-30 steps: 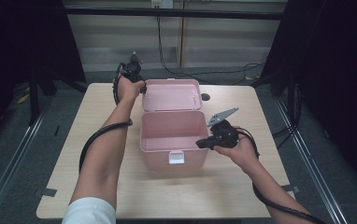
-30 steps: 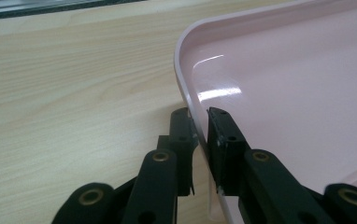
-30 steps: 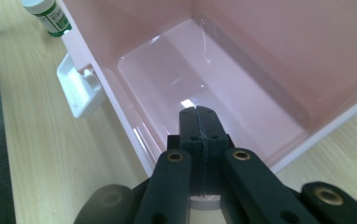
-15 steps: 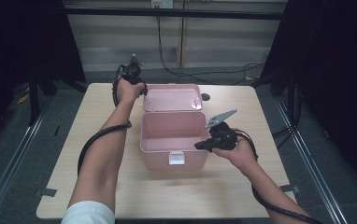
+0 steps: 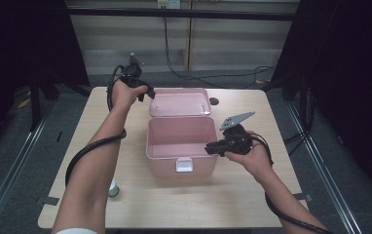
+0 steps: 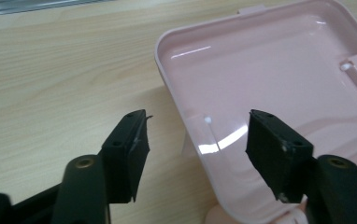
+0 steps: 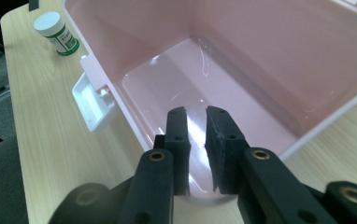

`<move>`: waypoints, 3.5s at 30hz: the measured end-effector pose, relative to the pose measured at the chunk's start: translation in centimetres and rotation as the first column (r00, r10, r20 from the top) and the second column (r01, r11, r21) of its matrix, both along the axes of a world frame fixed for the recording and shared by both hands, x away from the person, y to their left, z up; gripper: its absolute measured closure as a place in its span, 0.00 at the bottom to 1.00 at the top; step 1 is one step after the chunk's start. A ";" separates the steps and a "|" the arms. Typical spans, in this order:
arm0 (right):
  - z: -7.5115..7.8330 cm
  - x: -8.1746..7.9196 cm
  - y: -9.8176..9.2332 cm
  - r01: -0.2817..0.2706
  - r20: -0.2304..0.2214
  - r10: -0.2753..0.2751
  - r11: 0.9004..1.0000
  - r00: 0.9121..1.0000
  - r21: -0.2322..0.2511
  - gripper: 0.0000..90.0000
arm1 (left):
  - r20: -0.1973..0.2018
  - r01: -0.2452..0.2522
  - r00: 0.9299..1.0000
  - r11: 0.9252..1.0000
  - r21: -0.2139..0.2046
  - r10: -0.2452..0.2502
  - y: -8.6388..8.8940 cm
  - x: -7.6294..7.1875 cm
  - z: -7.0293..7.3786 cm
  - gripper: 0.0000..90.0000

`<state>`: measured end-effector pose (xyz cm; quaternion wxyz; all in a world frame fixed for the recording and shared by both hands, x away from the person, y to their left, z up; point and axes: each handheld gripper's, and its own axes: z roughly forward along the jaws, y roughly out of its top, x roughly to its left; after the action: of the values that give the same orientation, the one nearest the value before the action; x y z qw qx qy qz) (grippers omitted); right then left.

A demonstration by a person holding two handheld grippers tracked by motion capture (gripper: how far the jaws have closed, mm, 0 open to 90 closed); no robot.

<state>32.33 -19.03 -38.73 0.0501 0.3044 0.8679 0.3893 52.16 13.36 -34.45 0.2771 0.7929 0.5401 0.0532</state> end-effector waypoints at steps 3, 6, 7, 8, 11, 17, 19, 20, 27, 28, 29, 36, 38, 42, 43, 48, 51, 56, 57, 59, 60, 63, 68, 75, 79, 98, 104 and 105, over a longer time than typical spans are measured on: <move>0.5 -0.4 -0.6 0.012 0.014 -0.012 1.000 1.000 -0.001 0.78 | 0.007 0.024 1.000 1.000 0.005 -0.024 0.5 -0.8 0.0 0.37; 0.9 -0.9 -1.6 0.043 0.021 -0.043 0.999 0.999 0.009 0.68 | 0.011 0.042 0.999 0.999 -0.009 -0.042 1.0 -1.5 0.1 0.34; 1.0 -1.1 -2.0 0.054 0.024 -0.054 0.998 0.998 0.019 0.65 | 0.011 0.052 0.999 0.999 -0.005 -0.052 1.2 -1.7 0.1 0.33; 1.2 -1.3 -2.4 0.063 0.031 -0.064 0.998 0.997 0.014 0.63 | 0.011 0.062 0.998 0.998 0.002 -0.062 1.4 -2.0 0.1 0.32; 1.2 -1.5 -3.4 0.086 0.024 -0.087 0.996 0.996 0.032 0.56 | 0.014 0.065 0.998 0.998 -0.008 -0.065 1.9 -2.7 0.1 0.32; 0.9 -1.7 -4.6 0.116 0.042 -0.117 0.993 0.992 0.019 0.49 | -0.008 0.078 0.997 0.997 -0.012 -0.078 3.1 -4.0 -0.3 0.32; 0.7 -1.8 -5.0 0.124 0.040 -0.125 0.992 0.991 0.027 0.47 | -0.014 0.078 0.997 0.997 -0.010 -0.078 3.5 -4.4 -0.4 0.32; 0.6 -1.8 -5.2 0.128 0.044 -0.129 0.991 0.991 0.029 0.46 | -0.013 0.079 0.997 0.997 -0.015 -0.079 3.7 -4.6 -0.5 0.32; -0.5 -2.1 -6.9 0.165 0.040 -0.167 0.985 0.985 0.055 0.38 | -0.020 0.092 0.996 0.996 -0.011 -0.093 4.8 -5.9 -0.8 0.31; -0.7 -2.1 -7.1 0.172 0.041 -0.175 0.983 0.984 0.058 0.37 | -0.021 0.105 0.994 0.994 -0.008 -0.105 4.9 -6.1 -0.8 0.30; -1.0 -2.2 -7.3 0.176 0.040 -0.178 0.983 0.983 0.056 0.37 | -0.017 0.105 0.994 0.994 -0.008 -0.105 5.0 -6.3 -0.8 0.30; -3.4 -2.7 -8.2 0.200 0.026 -0.200 0.980 0.979 0.005 0.30 | -0.010 0.127 0.992 0.992 -0.008 -0.127 5.6 -7.6 -0.8 0.28; -4.1 -2.9 -8.4 0.205 0.020 -0.205 0.979 0.979 0.004 0.29 | -0.010 0.130 0.991 0.991 -0.017 -0.130 5.7 -8.0 -0.9 0.27; -5.5 -3.0 -8.7 0.215 0.021 -0.215 0.977 0.976 -0.007 0.26 | -0.016 0.143 0.990 0.989 -0.028 -0.143 5.9 -8.5 -0.9 0.27; -5.8 -3.1 -8.7 0.220 0.026 -0.220 0.975 0.975 -0.018 0.25 | -0.017 0.145 0.989 0.989 -0.029 -0.146 6.0 -8.7 -0.9 0.27; -7.6 -3.3 -8.8 0.232 0.014 -0.231 0.972 0.973 -0.030 0.21 | -0.024 0.138 0.990 0.990 -0.041 -0.139 6.6 -9.3 -1.1 0.26; -8.7 -3.4 -8.6 0.231 0.006 -0.231 0.972 0.973 -0.044 0.20 | -0.029 0.143 0.989 0.989 -0.046 -0.144 7.0 -9.6 -1.4 0.26; -10.0 -3.5 -8.2 0.227 -0.007 -0.228 0.972 0.974 -0.058 0.18 | -0.030 0.154 0.987 0.987 -0.054 -0.156 7.7 -10.3 -1.8 0.26; -10.2 -3.5 -8.1 0.221 -0.008 -0.222 0.974 0.975 -0.058 0.17 | -0.032 0.164 0.986 0.985 -0.052 -0.166 7.8 -10.4 -1.8 0.26; -10.4 -3.6 -8.0 0.216 0.006 -0.216 0.974 0.976 -0.065 0.17 | -0.035 0.159 0.986 0.986 -0.058 -0.161 8.0 -10.8 -1.9 0.26; -10.6 -3.6 -8.0 0.215 0.008 -0.215 0.974 0.977 -0.069 0.17 | -0.036 0.169 0.985 0.984 -0.058 -0.171 8.2 -10.9 -1.9 0.26; -11.2 -3.6 -7.8 0.211 0.004 -0.212 0.973 0.977 -0.094 0.17 | -0.041 0.166 0.985 0.984 -0.056 -0.169 8.5 -11.3 -2.1 0.25; -11.6 -3.7 -7.7 0.198 0.020 -0.197 0.975 0.980 -0.096 0.16 | -0.041 0.191 0.980 0.980 -0.049 -0.193 8.8 -12.2 -2.3 0.26; -12.2 -4.0 -7.9 0.198 0.090 -0.191 0.977 0.978 -0.083 0.15 | -0.049 0.229 0.972 0.973 -0.035 -0.230 9.4 -13.4 -2.7 0.26; -12.4 -4.3 -8.1 0.200 0.102 -0.193 0.978 0.976 -0.061 0.15 | -0.052 0.227 0.972 0.973 -0.040 -0.229 9.8 -14.0 -3.0 0.26; -12.4 -4.3 -8.1 0.198 0.103 -0.191 0.978 0.976 -0.059 0.15 | -0.082 0.247 0.965 0.968 -0.029 -0.249 11.6 -16.9 -3.8 0.26; -12.4 -4.3 -8.1 0.198 0.103 -0.192 0.978 0.976 -0.059 0.15 | -0.091 0.246 0.965 0.969 -0.033 -0.248 11.7 -17.7 -4.2 0.26; -12.4 -4.3 -8.1 0.198 0.102 -0.192 0.978 0.976 -0.059 0.15 | -0.095 0.249 0.963 0.968 -0.029 -0.250 11.8 -17.8 -4.3 0.26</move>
<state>28.04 -27.11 -51.15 0.1403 0.3671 0.8433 0.3666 34.34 25.13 -38.80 0.2615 0.8539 0.4493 -0.0257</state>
